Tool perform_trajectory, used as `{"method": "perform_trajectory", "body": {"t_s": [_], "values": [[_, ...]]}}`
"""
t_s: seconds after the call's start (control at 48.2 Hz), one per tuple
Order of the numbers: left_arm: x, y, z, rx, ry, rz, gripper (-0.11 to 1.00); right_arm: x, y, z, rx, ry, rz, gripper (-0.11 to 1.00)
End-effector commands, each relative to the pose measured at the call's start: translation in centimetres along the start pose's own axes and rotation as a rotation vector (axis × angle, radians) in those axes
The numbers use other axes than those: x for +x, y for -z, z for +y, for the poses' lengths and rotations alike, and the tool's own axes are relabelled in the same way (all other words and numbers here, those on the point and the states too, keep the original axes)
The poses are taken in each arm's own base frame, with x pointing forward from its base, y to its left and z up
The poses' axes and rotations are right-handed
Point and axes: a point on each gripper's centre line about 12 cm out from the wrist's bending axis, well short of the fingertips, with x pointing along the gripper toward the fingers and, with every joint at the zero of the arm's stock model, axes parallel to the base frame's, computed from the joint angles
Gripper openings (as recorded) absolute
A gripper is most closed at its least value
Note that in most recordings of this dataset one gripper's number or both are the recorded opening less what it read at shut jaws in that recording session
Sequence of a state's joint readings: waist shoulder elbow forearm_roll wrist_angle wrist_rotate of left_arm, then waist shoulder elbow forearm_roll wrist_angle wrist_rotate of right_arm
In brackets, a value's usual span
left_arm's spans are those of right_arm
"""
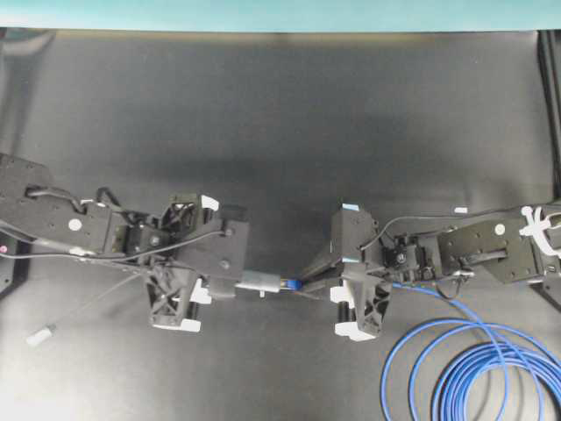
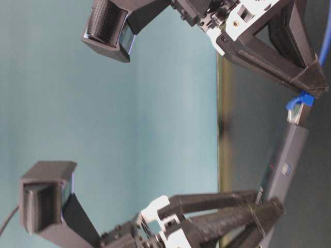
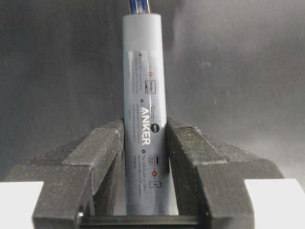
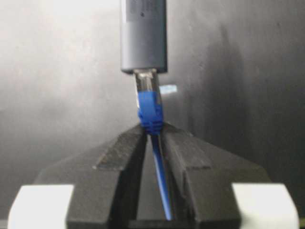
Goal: Insert the LAN cable into the hub.
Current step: 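Press the plug further into the hub while holding the hub steady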
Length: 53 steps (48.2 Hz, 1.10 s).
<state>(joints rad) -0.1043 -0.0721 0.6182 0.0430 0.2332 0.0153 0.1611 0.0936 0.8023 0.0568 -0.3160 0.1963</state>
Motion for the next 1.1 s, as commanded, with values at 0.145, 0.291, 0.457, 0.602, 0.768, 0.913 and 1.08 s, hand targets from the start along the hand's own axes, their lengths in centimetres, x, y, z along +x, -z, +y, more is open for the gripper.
{"method": "perform_trajectory", "body": {"t_s": [0.145, 0.291, 0.457, 0.602, 0.768, 0.913, 1.08], "values": [[-0.1, -1.8, 0.7, -0.002, -0.014, -0.034, 0.28, 0.2, -1.8, 0.0, 0.012, -0.002, -0.058, 0.1], [0.1, -2.0, 0.9, 0.014, -0.017, -0.017, 0.28, 0.2, -2.0, -0.1, 0.009, -0.001, -0.063, 0.1], [0.8, -2.4, 1.0, 0.018, -0.019, -0.023, 0.28, 0.3, -2.9, -0.3, 0.008, 0.002, -0.087, 0.1], [1.5, -2.5, 0.9, 0.023, -0.018, -0.042, 0.28, 0.5, -4.0, -0.6, -0.01, 0.007, -0.12, 0.1], [1.5, -2.1, 1.1, 0.02, -0.02, -0.034, 0.28, 0.4, -4.1, -0.5, -0.028, 0.008, -0.115, 0.1], [1.3, -1.0, 1.0, 0.02, -0.019, -0.014, 0.28, 0.1, -2.7, -1.1, -0.016, 0.026, -0.051, 0.1], [1.1, -0.3, 1.0, 0.015, -0.018, 0.0, 0.28, -0.4, -1.5, -1.3, -0.015, 0.032, -0.014, 0.1]]}}
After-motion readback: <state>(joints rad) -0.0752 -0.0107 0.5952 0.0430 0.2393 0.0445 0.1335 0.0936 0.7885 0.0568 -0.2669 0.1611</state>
